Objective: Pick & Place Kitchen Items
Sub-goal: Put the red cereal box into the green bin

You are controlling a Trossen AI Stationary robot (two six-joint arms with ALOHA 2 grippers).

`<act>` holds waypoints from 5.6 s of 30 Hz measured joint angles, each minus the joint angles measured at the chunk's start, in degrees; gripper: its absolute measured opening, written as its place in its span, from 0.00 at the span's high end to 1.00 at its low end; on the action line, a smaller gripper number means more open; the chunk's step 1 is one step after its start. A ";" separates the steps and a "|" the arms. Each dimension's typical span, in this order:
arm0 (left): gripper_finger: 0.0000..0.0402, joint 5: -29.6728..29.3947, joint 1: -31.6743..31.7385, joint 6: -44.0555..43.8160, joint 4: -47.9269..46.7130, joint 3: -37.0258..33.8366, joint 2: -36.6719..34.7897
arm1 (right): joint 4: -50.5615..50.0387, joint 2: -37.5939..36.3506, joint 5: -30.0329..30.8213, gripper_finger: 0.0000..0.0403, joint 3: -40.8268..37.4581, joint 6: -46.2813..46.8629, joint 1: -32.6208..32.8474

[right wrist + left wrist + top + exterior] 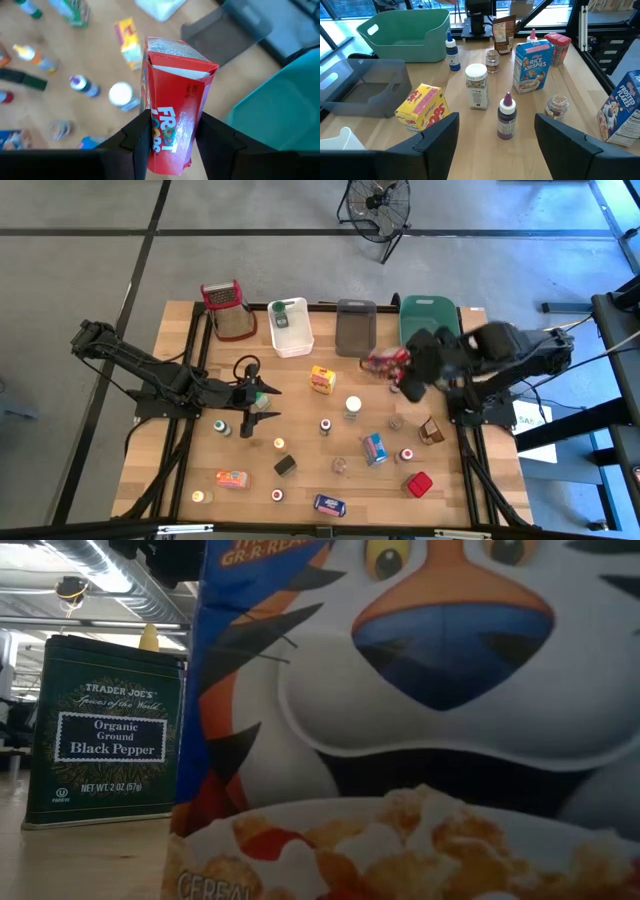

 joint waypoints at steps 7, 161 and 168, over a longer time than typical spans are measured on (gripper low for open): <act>0.37 0.04 0.00 -0.46 -0.01 0.00 0.00 | -0.02 0.04 -0.02 0.64 2.35 -10.31 -10.67; 0.37 1.66 0.24 15.67 -0.63 0.02 0.87 | 14.49 20.74 -20.63 0.64 -11.58 -94.52 -67.50; 0.37 1.73 0.24 15.73 -0.63 0.00 0.87 | 14.42 23.84 -19.34 0.64 -11.58 -97.33 -67.98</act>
